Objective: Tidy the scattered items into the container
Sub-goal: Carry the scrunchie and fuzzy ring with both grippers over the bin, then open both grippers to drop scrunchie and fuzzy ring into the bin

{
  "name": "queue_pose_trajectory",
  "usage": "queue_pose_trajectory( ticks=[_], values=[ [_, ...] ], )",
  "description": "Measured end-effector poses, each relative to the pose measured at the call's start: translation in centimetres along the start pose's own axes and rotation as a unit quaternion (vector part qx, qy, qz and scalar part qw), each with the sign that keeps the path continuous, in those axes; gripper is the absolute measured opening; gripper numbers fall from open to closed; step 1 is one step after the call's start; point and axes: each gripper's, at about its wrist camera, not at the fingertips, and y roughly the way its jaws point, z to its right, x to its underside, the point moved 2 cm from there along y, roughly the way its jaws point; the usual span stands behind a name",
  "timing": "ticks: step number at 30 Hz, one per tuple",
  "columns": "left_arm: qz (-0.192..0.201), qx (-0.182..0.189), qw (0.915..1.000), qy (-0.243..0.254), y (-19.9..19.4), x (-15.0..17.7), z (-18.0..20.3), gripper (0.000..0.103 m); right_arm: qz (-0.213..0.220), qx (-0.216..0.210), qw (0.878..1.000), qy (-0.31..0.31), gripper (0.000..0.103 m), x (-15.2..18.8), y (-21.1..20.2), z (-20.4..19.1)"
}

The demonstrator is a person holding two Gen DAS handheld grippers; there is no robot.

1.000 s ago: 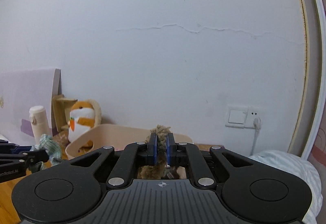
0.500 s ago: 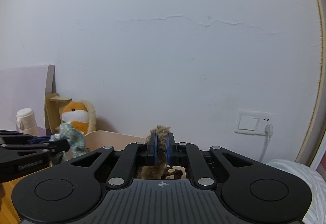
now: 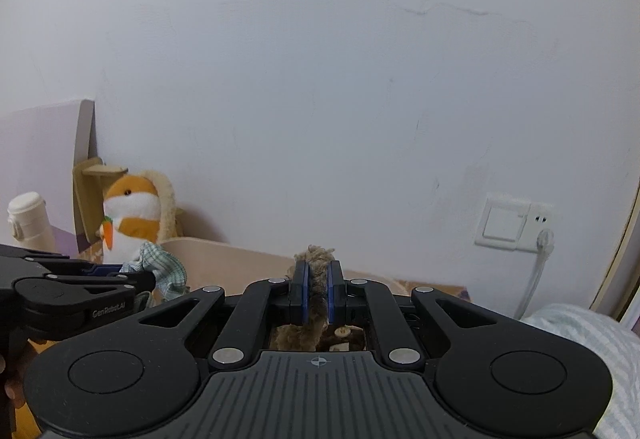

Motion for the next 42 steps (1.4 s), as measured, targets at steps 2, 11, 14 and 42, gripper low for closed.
queue_pose_trajectory(
  ticks=[2,11,14,42],
  values=[
    [-0.005,-0.008,0.9999,0.003,0.6,0.1,0.0,0.014,-0.012,0.002,1.000,-0.001,0.008,0.4,0.8,0.1],
    [-0.063,-0.013,0.9973,0.035,3.5,1.2,0.7,0.015,-0.067,0.003,0.998,0.003,0.008,2.1,3.5,0.8],
    [-0.077,-0.013,0.9957,0.050,4.0,1.7,1.3,0.016,-0.084,0.002,0.996,0.003,0.008,2.8,4.3,0.8],
    [-0.021,-0.009,0.9992,0.033,0.6,2.7,1.6,0.071,-0.073,0.004,0.997,0.010,0.074,3.9,0.5,2.3]
  ],
)
